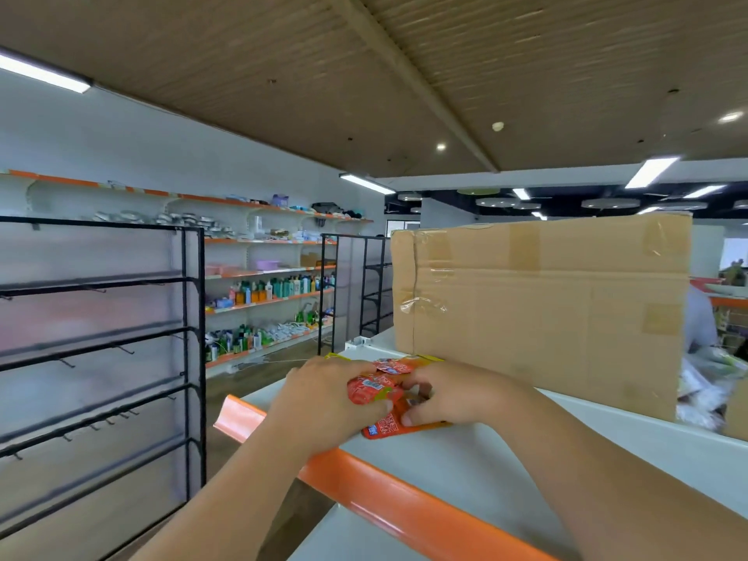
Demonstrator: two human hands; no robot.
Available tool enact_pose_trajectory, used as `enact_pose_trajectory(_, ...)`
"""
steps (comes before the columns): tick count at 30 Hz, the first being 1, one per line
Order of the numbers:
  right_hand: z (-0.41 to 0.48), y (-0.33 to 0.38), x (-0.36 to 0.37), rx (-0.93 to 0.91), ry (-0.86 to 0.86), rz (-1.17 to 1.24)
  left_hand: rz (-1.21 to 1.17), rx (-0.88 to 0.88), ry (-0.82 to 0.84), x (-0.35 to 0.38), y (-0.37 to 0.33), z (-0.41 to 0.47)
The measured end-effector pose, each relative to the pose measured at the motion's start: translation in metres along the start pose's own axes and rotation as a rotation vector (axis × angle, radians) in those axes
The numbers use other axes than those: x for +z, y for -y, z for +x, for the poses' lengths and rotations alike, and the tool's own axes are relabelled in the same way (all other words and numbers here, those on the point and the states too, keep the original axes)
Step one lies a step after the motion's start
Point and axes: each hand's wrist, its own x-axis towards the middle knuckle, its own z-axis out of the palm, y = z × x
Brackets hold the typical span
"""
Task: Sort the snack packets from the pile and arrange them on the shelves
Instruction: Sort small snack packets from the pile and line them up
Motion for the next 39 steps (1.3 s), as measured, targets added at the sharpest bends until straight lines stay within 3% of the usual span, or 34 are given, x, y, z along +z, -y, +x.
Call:
enact_pose_trajectory(8, -0.006, -0.004, -0.002, 0.132, -0.045, -0.022, 0.006, 0.049, 0.074, 0.000, 0.001, 0.001)
enact_pose_trajectory(18, -0.023, -0.020, -0.023, 0.059, -0.290, 0.091, -0.150, 0.081, 0.039, -0.003, -0.001, -0.004)
enact_pose_trajectory(22, -0.028, -0.020, -0.018, 0.122, 0.010, -0.094, -0.166, 0.069, 0.037, -0.002, 0.001, -0.006)
enact_pose_trajectory(24, -0.028, -0.021, -0.018, 0.128, 0.078, -0.092, -0.181, 0.055, 0.020, -0.001, 0.002, -0.006)
enact_pose_trajectory(27, -0.030, -0.021, -0.020, 0.138, 0.059, 0.010, -0.211, 0.028, -0.047, 0.001, 0.002, -0.006)
enact_pose_trajectory(30, -0.028, -0.025, -0.016, 0.179, 0.033, -0.043, -0.230, 0.007, -0.148, 0.004, 0.002, -0.007)
enact_pose_trajectory(33, -0.023, -0.027, -0.014, 0.210, 0.028, -0.055, -0.230, -0.006, -0.329, 0.007, 0.002, -0.012)
enact_pose_trajectory(36, -0.022, -0.029, -0.016, 0.222, 0.029, -0.038, -0.339, -0.048, -0.500, 0.009, 0.002, -0.018)
enact_pose_trajectory(39, -0.022, -0.032, -0.015, 0.232, 0.031, -0.032, -0.495, -0.120, -0.542, 0.004, -0.003, -0.021)
